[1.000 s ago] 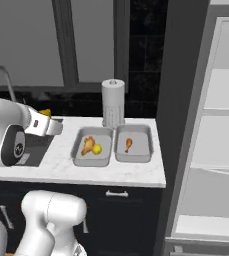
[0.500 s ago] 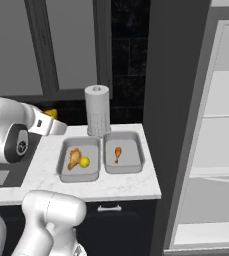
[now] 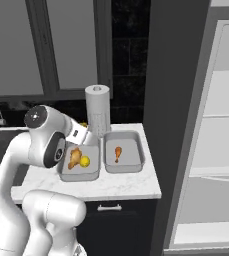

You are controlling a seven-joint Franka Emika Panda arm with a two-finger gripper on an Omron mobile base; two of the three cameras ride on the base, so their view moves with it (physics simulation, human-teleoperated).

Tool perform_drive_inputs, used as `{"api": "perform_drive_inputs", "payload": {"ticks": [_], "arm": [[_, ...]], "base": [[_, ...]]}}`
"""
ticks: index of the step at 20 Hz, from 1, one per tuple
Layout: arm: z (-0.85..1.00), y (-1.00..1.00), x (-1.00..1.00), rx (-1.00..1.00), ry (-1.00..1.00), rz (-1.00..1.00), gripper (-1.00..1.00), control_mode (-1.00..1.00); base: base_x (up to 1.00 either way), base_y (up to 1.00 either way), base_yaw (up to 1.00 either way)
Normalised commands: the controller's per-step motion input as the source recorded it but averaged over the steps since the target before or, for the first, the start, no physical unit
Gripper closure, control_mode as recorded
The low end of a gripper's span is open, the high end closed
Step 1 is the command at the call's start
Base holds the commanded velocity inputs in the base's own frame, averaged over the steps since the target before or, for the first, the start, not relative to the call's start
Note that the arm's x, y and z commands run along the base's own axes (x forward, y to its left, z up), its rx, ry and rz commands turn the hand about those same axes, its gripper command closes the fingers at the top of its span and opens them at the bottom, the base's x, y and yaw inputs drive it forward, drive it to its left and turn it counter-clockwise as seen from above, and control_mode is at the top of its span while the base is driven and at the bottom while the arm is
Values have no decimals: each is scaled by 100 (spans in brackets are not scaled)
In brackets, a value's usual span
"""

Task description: Place one lemon and one chicken drumstick in each tupperware on the nearby counter, to pack two identical lunches.

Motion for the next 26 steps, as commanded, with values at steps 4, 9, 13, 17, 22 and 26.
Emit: {"api": "perform_drive_inputs", "payload": {"ticks": [4, 9, 13, 17, 22, 26], "arm": [[-61, -4, 36, 0, 31, 34, 100, -100], [-32, -6, 17, -13, 21, 33, 100, -100], [-20, -31, 24, -16, 8, 14, 100, -100], [-24, -43, 37, -14, 5, 1, 100, -100], [-42, -59, 57, -7, 13, 0, 100, -100], [-44, -40, 76, 0, 11, 0, 100, -100]], "base": [[0, 0, 0], [0, 0, 0], [0, 0, 0], [0, 0, 0], [0, 0, 0], [0, 0, 0]]}}
